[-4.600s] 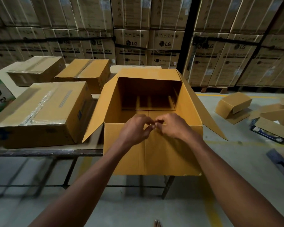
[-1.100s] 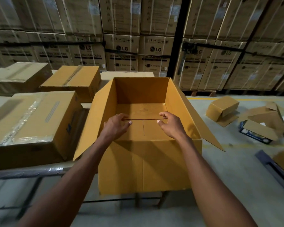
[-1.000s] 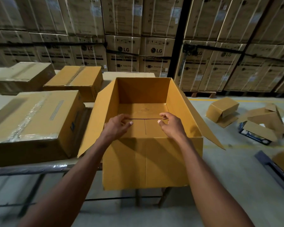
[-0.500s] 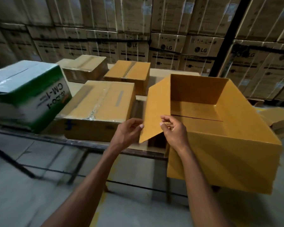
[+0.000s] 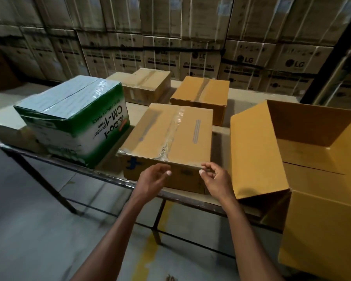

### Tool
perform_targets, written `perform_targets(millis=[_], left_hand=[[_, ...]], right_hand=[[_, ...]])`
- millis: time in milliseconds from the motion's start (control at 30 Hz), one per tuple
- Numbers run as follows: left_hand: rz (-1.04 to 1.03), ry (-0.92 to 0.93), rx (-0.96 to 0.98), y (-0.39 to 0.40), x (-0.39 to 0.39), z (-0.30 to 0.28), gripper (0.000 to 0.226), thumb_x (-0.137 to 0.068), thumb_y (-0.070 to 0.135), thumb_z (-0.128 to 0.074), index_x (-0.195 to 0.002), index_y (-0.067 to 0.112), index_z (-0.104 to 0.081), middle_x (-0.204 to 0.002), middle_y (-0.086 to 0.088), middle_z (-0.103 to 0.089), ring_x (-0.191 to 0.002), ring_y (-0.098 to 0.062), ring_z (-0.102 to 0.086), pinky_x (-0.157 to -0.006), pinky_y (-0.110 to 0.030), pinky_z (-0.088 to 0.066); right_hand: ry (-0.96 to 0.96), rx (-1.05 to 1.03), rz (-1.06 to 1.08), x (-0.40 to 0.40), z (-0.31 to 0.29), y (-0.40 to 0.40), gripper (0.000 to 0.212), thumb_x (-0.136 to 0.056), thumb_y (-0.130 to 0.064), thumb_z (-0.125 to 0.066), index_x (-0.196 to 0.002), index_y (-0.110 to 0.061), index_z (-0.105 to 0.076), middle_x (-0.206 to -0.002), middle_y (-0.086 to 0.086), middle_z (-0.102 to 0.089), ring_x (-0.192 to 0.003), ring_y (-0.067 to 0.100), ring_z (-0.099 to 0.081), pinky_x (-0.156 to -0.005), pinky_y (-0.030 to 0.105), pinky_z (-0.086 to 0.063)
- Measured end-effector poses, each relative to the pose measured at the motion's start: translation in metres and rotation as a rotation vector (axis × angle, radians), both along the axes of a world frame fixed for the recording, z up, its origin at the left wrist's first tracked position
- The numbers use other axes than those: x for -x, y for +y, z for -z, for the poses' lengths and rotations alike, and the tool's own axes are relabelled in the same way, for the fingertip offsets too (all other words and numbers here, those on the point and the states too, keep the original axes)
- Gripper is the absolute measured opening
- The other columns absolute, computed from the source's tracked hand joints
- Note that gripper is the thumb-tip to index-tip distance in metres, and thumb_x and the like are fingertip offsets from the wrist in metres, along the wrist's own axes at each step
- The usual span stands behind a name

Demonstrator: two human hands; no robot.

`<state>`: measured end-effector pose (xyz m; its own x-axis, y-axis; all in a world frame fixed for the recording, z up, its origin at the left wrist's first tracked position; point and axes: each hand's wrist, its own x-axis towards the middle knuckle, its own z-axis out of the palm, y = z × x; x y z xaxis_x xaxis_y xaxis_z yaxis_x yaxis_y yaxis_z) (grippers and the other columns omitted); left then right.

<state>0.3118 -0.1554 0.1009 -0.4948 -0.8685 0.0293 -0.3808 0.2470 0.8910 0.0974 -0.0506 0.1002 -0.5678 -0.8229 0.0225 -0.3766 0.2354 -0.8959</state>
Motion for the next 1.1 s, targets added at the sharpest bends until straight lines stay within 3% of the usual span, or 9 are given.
perform_targets(millis=[133, 233, 333, 433, 667, 800, 867, 933, 1100], left_hand=[[-0.019, -0.012, 0.052, -0.047, 0.002, 0.001, 0.035, -0.097, 0.034, -0.067, -0.130, 0.022, -0.065, -0.122, 0.006, -0.064, -0.104, -0.003, -0.063, -0.082, -0.020, -0.055], [0.031, -0.099, 0.144, -0.084, 0.005, 0.006, 0.042, -0.097, 0.032, -0.067, -0.138, 0.025, -0.060, -0.137, 0.001, -0.052, -0.116, -0.013, -0.057, -0.086, -0.019, -0.053], [0.052, -0.201, 0.197, -0.115, 0.004, 0.017, 0.052, -0.093, 0.046, -0.065, -0.141, 0.033, -0.054, -0.149, -0.004, -0.043, -0.133, -0.025, -0.044, -0.104, -0.050, -0.051], [-0.076, -0.318, 0.242, -0.130, -0.005, 0.033, 0.059, -0.093, 0.043, -0.066, -0.147, 0.031, -0.046, -0.160, -0.008, -0.027, -0.146, -0.035, -0.024, -0.116, -0.065, -0.026], [-0.222, -0.367, 0.190, -0.152, -0.044, 0.065, 0.070, -0.084, 0.065, -0.068, -0.142, 0.035, -0.044, -0.165, -0.004, -0.018, -0.152, -0.037, -0.010, -0.118, -0.067, -0.007], [-0.225, -0.176, 0.117, -0.154, -0.064, 0.083, 0.094, -0.080, 0.057, -0.076, -0.156, 0.033, -0.026, -0.169, -0.001, -0.007, -0.152, -0.036, -0.015, -0.116, -0.064, -0.025], [-0.257, -0.043, -0.041, -0.158, -0.073, 0.094, 0.111, -0.078, 0.047, -0.083, -0.161, 0.028, -0.012, -0.168, -0.006, -0.012, -0.151, -0.031, -0.021, -0.116, -0.055, -0.028], [-0.272, 0.010, -0.233, -0.161, -0.080, 0.104, 0.117, -0.074, 0.048, -0.083, -0.161, 0.025, -0.010, -0.164, -0.011, -0.028, -0.148, -0.033, -0.033, -0.117, -0.058, -0.031], [-0.199, -0.007, -0.470, -0.162, -0.091, 0.135, 0.086, -0.084, 0.037, -0.080, -0.155, 0.026, -0.033, -0.142, -0.006, -0.059, -0.130, -0.033, -0.056, -0.108, -0.062, -0.044]], right_hand=[[0.055, -0.035, 0.101, 0.008, 0.011, -0.035, 0.038, -0.098, -0.023, -0.068, -0.135, -0.029, -0.063, -0.142, 0.001, -0.057, -0.125, 0.019, -0.059, -0.097, 0.031, -0.051], [0.082, -0.057, 0.206, 0.012, 0.013, -0.053, 0.052, -0.100, -0.025, -0.067, -0.149, -0.025, -0.052, -0.152, 0.002, -0.047, -0.134, 0.022, -0.050, -0.094, 0.025, -0.038], [0.028, -0.064, 0.237, 0.018, 0.021, -0.064, 0.065, -0.101, -0.033, -0.065, -0.160, -0.027, -0.036, -0.161, 0.003, -0.039, -0.141, 0.026, -0.045, -0.101, 0.032, -0.042], [-0.131, -0.100, 0.254, 0.020, 0.034, -0.066, 0.075, -0.100, -0.049, -0.062, -0.163, -0.031, -0.026, -0.167, 0.001, -0.033, -0.149, 0.027, -0.038, -0.115, 0.045, -0.040], [-0.248, -0.178, 0.238, 0.008, 0.065, -0.060, 0.095, -0.080, -0.084, -0.062, -0.157, -0.034, -0.039, -0.151, -0.007, -0.053, -0.138, 0.023, -0.050, -0.113, 0.043, -0.041], [-0.261, -0.192, 0.281, 0.000, 0.076, -0.057, 0.085, -0.078, -0.062, -0.081, -0.150, -0.034, -0.046, -0.131, -0.012, -0.058, -0.123, 0.014, -0.052, -0.103, 0.036, -0.043], [-0.298, -0.264, 0.284, -0.002, 0.085, -0.056, 0.088, -0.077, -0.051, -0.087, -0.151, -0.026, -0.046, -0.133, -0.005, -0.058, -0.126, 0.018, -0.054, -0.106, 0.039, -0.045], [-0.340, -0.330, 0.276, -0.004, 0.093, -0.056, 0.085, -0.079, -0.044, -0.089, -0.149, -0.020, -0.048, -0.136, 0.001, -0.061, -0.129, 0.024, -0.056, -0.107, 0.039, -0.045], [-0.487, -0.347, 0.327, -0.014, 0.103, -0.063, 0.068, -0.086, -0.036, -0.083, -0.144, -0.015, -0.054, -0.139, 0.006, -0.064, -0.117, 0.021, -0.056, -0.104, 0.035, -0.042]])
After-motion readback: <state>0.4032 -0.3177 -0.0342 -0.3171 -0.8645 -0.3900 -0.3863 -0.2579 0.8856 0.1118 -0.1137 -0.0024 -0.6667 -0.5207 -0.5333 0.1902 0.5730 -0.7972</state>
